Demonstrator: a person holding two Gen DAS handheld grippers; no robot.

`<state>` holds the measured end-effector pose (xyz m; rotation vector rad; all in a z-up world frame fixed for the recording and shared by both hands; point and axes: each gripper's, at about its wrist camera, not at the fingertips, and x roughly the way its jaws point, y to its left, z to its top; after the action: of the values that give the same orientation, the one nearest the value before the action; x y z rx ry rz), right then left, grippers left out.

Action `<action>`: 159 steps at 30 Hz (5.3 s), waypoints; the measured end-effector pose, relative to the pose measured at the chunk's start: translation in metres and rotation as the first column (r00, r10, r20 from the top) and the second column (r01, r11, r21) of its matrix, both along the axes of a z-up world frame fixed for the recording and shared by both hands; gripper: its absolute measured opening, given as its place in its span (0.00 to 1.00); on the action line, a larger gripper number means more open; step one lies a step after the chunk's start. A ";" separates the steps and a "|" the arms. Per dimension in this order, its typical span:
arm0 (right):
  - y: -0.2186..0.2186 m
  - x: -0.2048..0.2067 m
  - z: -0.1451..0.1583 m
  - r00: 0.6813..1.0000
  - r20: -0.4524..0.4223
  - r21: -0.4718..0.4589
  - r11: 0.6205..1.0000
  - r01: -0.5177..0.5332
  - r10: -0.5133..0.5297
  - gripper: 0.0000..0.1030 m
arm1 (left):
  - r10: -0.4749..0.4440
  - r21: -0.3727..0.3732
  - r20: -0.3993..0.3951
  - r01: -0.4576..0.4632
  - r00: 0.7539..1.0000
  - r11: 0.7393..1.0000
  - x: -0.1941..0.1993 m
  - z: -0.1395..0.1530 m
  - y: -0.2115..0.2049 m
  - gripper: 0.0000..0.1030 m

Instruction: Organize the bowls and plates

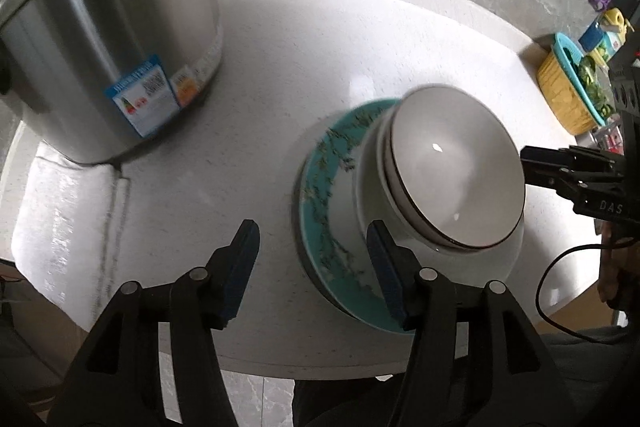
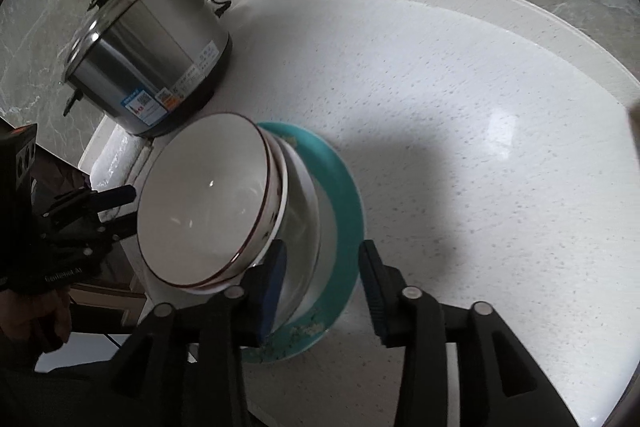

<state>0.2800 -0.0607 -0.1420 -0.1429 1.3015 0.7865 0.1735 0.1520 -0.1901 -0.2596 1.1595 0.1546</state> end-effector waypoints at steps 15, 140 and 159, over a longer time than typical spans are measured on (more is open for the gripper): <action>-0.038 -0.030 0.047 0.937 0.125 0.042 0.946 0.322 -0.325 0.66 | -0.204 -0.065 0.192 0.220 0.960 0.973 0.023 0.064 -0.015 1.00; -0.032 -0.243 0.197 0.465 0.436 -0.002 0.516 0.856 -0.770 1.00 | -0.404 0.243 0.242 0.348 0.882 0.905 -0.134 0.183 -0.089 1.00; -0.029 -0.241 0.197 0.489 0.443 -0.003 0.544 0.839 -0.752 1.00 | -0.391 0.245 0.245 0.334 0.887 0.910 -0.139 0.185 -0.086 1.00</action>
<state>0.0389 -0.0900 0.0547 0.1418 0.8912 -0.2247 0.0343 0.0665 -0.0050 0.1136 0.8734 -0.1007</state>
